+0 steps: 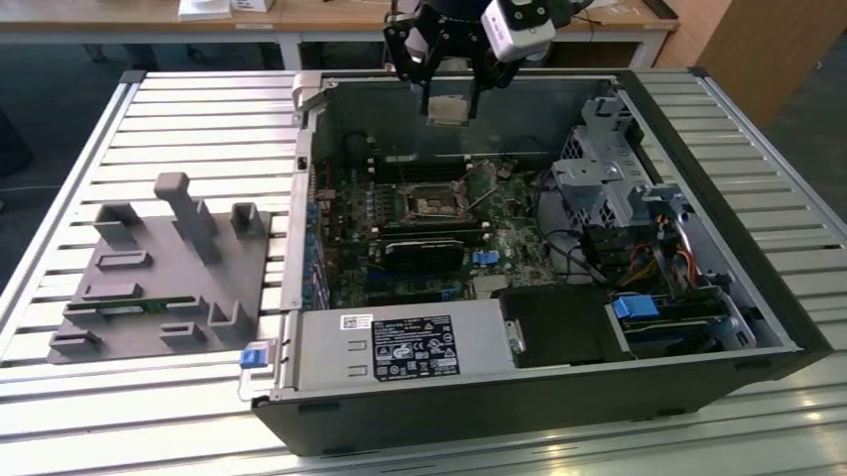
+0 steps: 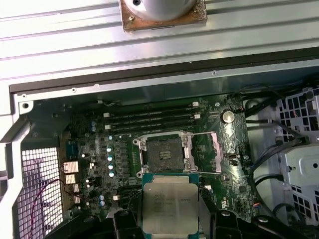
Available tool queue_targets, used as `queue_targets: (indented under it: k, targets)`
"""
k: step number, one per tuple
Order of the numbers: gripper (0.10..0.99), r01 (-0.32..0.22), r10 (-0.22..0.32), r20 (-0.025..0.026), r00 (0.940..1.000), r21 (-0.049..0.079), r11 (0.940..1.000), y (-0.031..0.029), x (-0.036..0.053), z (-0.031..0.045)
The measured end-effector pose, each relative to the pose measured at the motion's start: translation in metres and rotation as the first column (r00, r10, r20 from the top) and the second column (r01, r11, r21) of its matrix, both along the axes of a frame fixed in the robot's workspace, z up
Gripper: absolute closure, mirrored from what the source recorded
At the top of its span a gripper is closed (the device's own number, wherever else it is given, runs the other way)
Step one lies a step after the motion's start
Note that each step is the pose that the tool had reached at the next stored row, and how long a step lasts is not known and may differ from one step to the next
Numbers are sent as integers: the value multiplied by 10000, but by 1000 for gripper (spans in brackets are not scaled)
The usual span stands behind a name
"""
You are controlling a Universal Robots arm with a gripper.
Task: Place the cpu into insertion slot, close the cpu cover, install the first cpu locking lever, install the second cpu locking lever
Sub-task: 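Place the cpu into insertion slot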
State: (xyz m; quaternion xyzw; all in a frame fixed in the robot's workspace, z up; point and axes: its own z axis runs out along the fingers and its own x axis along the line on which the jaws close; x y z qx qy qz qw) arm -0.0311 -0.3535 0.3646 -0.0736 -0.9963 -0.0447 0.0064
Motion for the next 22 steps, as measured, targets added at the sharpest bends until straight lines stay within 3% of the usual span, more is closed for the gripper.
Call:
queue_targets:
  k: [22]
  targets:
    - [545, 482, -482, 0, 9988, 0, 9988, 0, -2, 0]
